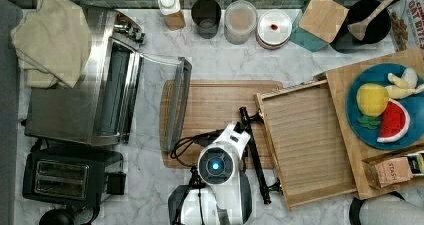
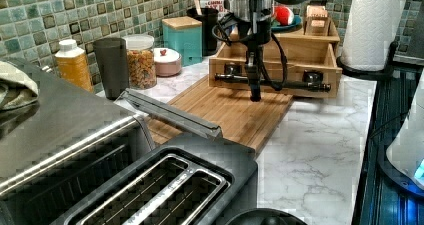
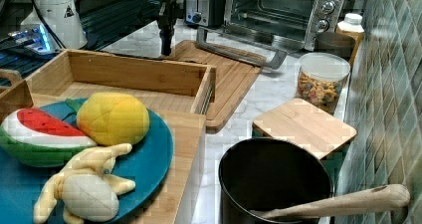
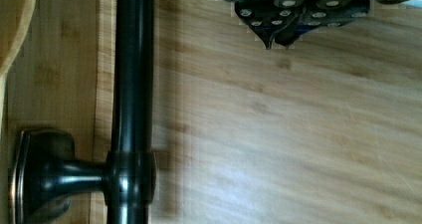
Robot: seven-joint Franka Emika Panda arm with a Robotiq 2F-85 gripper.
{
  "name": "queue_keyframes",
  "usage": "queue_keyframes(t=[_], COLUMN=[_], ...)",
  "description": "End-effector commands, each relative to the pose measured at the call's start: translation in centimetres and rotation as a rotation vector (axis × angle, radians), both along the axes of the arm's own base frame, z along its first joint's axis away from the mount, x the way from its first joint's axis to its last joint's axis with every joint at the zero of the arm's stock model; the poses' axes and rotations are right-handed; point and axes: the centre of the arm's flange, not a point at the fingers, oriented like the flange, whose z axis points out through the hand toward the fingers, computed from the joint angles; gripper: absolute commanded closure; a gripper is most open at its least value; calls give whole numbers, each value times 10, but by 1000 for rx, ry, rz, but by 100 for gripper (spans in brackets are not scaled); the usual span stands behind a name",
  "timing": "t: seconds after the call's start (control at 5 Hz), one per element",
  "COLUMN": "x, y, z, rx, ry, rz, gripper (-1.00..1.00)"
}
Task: Close the drawer.
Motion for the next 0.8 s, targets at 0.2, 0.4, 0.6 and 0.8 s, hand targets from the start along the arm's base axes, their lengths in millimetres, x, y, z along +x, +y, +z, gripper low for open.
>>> queue_keyframes(t=[0.2,0.4,0.6,0.8], x=[-19,-20,-21,-18], y=[-43,-63,-83,-107], z=[8,7,11,13], rx=[-63,-82,-92,-81], ry=[-21,-51,-90,-84], rz=[81,87,86,94], gripper=[100,100,100,100])
